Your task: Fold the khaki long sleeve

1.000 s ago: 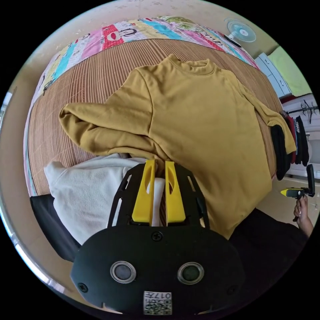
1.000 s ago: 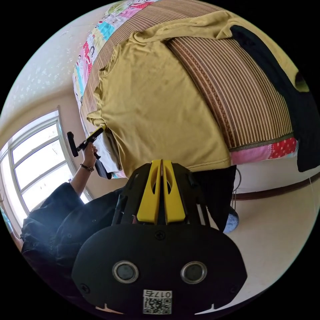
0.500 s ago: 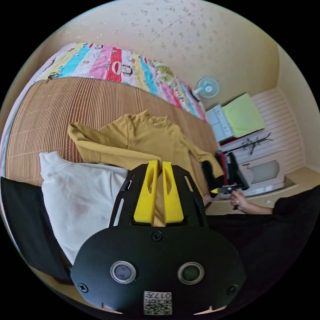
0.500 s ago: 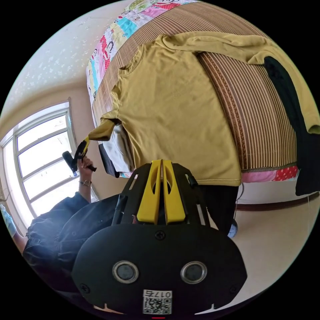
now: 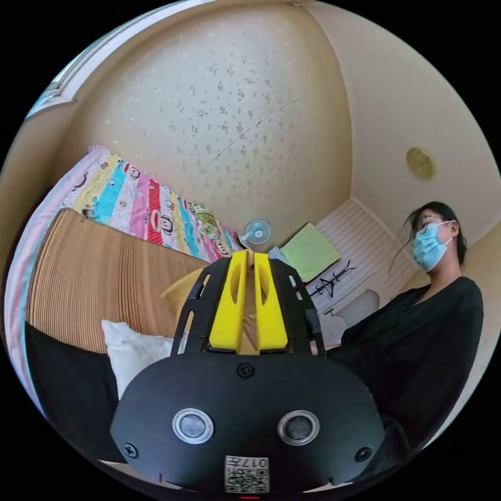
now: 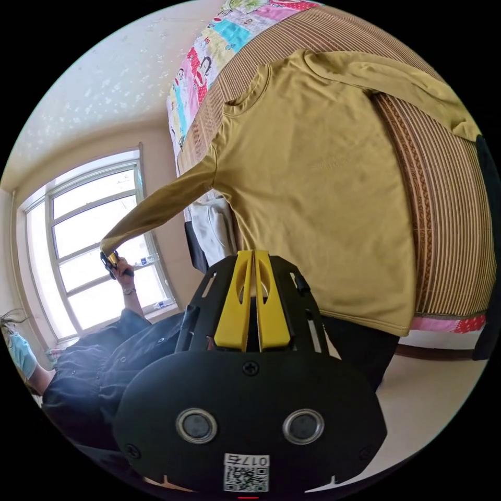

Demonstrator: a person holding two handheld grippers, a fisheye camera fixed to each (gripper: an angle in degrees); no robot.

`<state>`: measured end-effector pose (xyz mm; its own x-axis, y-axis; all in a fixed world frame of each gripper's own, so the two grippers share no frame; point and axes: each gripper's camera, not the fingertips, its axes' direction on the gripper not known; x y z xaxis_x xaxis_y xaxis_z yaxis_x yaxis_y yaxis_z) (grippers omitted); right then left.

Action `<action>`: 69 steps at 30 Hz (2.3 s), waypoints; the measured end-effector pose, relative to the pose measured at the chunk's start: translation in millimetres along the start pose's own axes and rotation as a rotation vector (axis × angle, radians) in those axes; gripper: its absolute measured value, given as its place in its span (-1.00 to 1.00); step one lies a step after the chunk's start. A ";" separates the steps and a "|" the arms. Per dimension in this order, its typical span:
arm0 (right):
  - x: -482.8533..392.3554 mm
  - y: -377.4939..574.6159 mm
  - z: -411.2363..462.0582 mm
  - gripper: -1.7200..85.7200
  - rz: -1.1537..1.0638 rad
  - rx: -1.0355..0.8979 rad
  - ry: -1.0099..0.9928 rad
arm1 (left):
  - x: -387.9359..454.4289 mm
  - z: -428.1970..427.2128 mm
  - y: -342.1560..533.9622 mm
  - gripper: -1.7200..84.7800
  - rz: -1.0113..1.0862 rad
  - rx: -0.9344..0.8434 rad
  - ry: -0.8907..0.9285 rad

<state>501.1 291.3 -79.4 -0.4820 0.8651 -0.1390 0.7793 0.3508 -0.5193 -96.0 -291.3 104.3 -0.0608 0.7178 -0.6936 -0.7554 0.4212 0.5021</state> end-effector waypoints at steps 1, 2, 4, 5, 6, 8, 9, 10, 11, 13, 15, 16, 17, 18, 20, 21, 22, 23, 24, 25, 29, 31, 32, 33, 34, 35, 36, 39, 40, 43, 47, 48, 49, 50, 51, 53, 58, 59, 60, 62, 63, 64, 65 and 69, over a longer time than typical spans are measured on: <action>1.2 1.0 -0.7 -0.95 0.002 0.005 -0.007 | 3.3 11.2 -12.7 -0.93 0.013 -0.011 0.034; 4.0 3.9 -2.4 -0.94 0.006 0.015 -0.017 | 7.2 32.2 -25.0 -0.93 0.028 -0.027 0.073; 9.7 9.7 -5.9 -0.94 0.019 0.031 -0.027 | 11.8 81.3 -41.1 -0.93 0.038 -0.062 0.148; 14.7 14.4 -8.8 -0.94 0.031 0.044 -0.035 | 13.5 123.5 -49.2 -0.93 0.038 -0.091 0.208; 20.5 19.4 -12.0 -0.94 0.045 0.060 -0.046 | 13.7 147.7 -52.3 -0.92 0.033 -0.106 0.242; 30.1 27.8 -17.5 -0.95 0.069 0.086 -0.065 | 11.1 256.0 -56.9 -0.91 -0.021 -0.159 0.374; 36.1 33.8 -21.3 -0.95 0.086 0.103 -0.075 | 10.8 284.4 -56.2 -0.90 -0.031 -0.173 0.401; 38.8 37.1 -23.3 -0.95 0.094 0.111 -0.079 | 9.4 339.3 -53.1 -0.89 -0.049 -0.212 0.438; 43.7 43.6 -27.1 -0.95 0.107 0.125 -0.085 | 3.6 392.7 -46.7 -0.86 -0.084 -0.262 0.442; 50.5 53.9 -32.6 -0.95 0.124 0.139 -0.088 | -12.4 456.1 -31.0 -0.82 -0.155 -0.325 0.405; 60.5 66.9 -38.0 -0.95 0.145 0.151 -0.082 | -27.2 491.4 -15.2 -0.79 -0.183 -0.360 0.376; 63.4 69.8 -38.8 -0.95 0.150 0.152 -0.079 | -34.7 501.8 -5.4 -0.78 -0.182 -0.379 0.340; 70.1 75.0 -39.1 -0.95 0.162 0.152 -0.070 | -41.8 506.0 4.7 -0.77 -0.176 -0.404 0.295; 76.7 78.3 -37.4 -0.95 0.173 0.145 -0.051 | -45.9 506.5 10.1 -0.77 -0.174 -0.422 0.266; 86.5 78.3 -31.3 -0.95 0.197 0.124 -0.020 | -70.3 499.3 34.4 -0.76 -0.206 -0.488 0.096; 91.4 73.9 -26.2 -0.94 0.210 0.112 -0.012 | -78.4 495.4 40.7 -0.76 -0.223 -0.500 0.051; 92.7 70.0 -23.6 -0.94 0.210 0.109 -0.016 | -95.9 485.6 52.4 -0.76 -0.263 -0.517 -0.031; 92.7 59.0 -19.3 -0.94 0.201 0.108 -0.032 | -113.3 474.2 61.9 -0.76 -0.304 -0.522 -0.106; 89.3 43.4 -16.0 -0.94 0.184 0.111 -0.049 | -121.9 467.9 65.9 -0.76 -0.323 -0.520 -0.149; 86.5 34.1 -14.6 -0.93 0.175 0.113 -0.054 | -137.5 456.2 72.0 -0.75 -0.350 -0.514 -0.245; 54.9 -40.5 -13.7 -0.90 0.124 0.136 -0.048 | -192.7 453.5 86.8 -0.70 -0.408 -0.577 -0.455; 48.2 -61.6 -17.8 -0.88 0.140 0.179 -0.071 | -217.4 468.9 97.6 -0.71 -0.429 -0.628 -0.493; 48.2 -69.7 -20.2 -0.87 0.159 0.208 -0.108 | -231.2 479.6 105.7 -0.73 -0.432 -0.657 -0.520; 51.0 -72.0 -21.1 -0.86 0.180 0.225 -0.156 | -237.5 484.4 110.2 -0.75 -0.434 -0.666 -0.537; 53.3 -71.4 -21.0 -0.86 0.190 0.223 -0.181 | -248.2 491.4 118.1 -0.85 -0.436 -0.679 -0.561; 58.8 -67.1 -21.7 -0.85 0.208 0.204 -0.215 | -255.7 490.6 121.4 -0.91 -0.446 -0.664 -0.603; 64.1 -56.7 -28.7 -0.84 0.234 0.191 -0.210 | -259.4 488.6 121.4 -0.92 -0.464 -0.645 -0.600; 59.7 -10.1 -76.3 -0.82 0.267 0.282 -0.069 | -261.1 471.2 112.8 -0.96 -0.563 -0.528 -0.723; 56.8 0.0 -88.2 -0.82 0.270 0.310 -0.032 | -250.5 467.2 107.0 -0.96 -0.532 -0.504 -0.830; 45.8 50.3 -146.9 -0.76 0.361 0.485 0.215 | -226.4 471.6 100.4 -0.93 -0.414 -0.552 -0.836; 62.2 77.9 -178.9 -0.63 0.499 0.598 0.315 | -176.6 475.9 113.9 -0.87 -0.306 -0.601 -0.791; 71.3 70.0 -174.9 -0.64 0.485 0.563 0.255 | -169.7 477.2 117.8 -0.87 -0.303 -0.607 -0.780; 74.6 65.8 -173.1 -0.64 0.476 0.550 0.225 | -157.1 480.3 126.5 -0.87 -0.308 -0.621 -0.749; 78.7 59.5 -171.7 -0.72 0.474 0.548 0.186 | -146.2 483.8 135.3 -0.86 -0.321 -0.632 -0.722; 81.6 55.8 -173.7 -0.84 0.497 0.561 0.160 | -141.0 485.9 139.7 -0.86 -0.328 -0.638 -0.709; 79.3 53.7 -186.0 -0.88 0.492 0.616 0.090 | -122.3 493.7 154.6 -0.86 -0.352 -0.667 -0.687; 57.2 62.6 -255.7 -0.91 0.262 0.800 -0.514 | -91.0 497.9 162.6 -0.86 -0.381 -0.677 -0.657; 57.6 71.3 -270.8 -0.91 0.264 0.855 -0.631 | -84.4 497.4 161.1 -0.86 -0.376 -0.674 -0.660; 63.1 81.2 -284.3 -0.91 0.306 0.909 -0.681 | -81.4 497.0 160.2 -0.86 -0.374 -0.672 -0.663; 82.5 95.4 -301.2 -0.90 0.446 0.980 -0.630 | -73.5 496.1 157.1 -0.86 -0.369 -0.662 -0.670; 99.7 98.9 -312.7 -0.90 0.522 1.011 -0.524 | -72.6 496.2 156.8 -0.86 -0.370 -0.660 -0.672; 108.4 97.2 -318.9 -0.89 0.535 1.015 -0.456 | -71.3 497.0 156.6 -0.86 -0.371 -0.661 -0.678; 125.0 88.0 -329.9 -0.88 0.526 0.990 -0.303 | -70.3 498.5 156.9 -0.86 -0.372 -0.666 -0.689; 159.0 70.7 -323.5 -0.80 0.573 0.770 0.073 | -60.8 502.2 159.4 -0.87 -0.366 -0.674 -0.676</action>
<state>609.1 569.7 134.5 -0.0638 0.8612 -0.5043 0.3996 -0.4410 -0.8036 115.0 10.7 486.0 0.4708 0.8582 -0.2046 -0.8763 0.4278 -0.2217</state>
